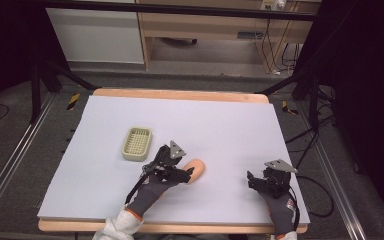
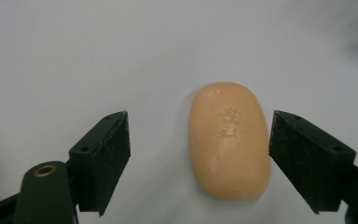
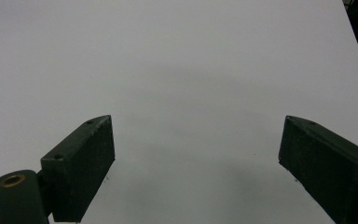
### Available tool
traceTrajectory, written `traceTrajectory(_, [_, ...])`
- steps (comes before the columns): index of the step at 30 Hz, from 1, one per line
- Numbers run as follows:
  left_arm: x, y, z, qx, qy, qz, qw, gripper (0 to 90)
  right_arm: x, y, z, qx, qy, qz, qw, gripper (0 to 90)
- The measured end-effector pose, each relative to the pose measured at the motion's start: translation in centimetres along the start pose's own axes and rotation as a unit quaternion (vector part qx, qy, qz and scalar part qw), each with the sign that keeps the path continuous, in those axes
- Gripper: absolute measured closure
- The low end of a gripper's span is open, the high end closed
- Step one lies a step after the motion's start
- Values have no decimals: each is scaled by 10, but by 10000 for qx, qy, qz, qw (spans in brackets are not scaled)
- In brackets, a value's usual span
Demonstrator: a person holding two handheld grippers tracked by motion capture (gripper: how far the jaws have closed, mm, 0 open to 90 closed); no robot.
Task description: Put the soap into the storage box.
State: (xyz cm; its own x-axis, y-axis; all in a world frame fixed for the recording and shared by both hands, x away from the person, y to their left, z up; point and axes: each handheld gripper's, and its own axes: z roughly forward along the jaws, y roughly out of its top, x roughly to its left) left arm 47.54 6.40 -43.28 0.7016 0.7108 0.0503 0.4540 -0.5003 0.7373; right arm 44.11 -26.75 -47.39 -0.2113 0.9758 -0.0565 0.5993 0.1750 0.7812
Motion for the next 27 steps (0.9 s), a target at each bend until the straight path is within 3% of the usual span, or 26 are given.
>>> traceTrajectory(11, [-8,2,10,124,-27,100,9999,183,0,0,0,13,0,4,10000,107])
traceTrajectory(27, [-12,2,25,270,-53,91,9996,181,0,0,1,30,-13,6,10000,105])
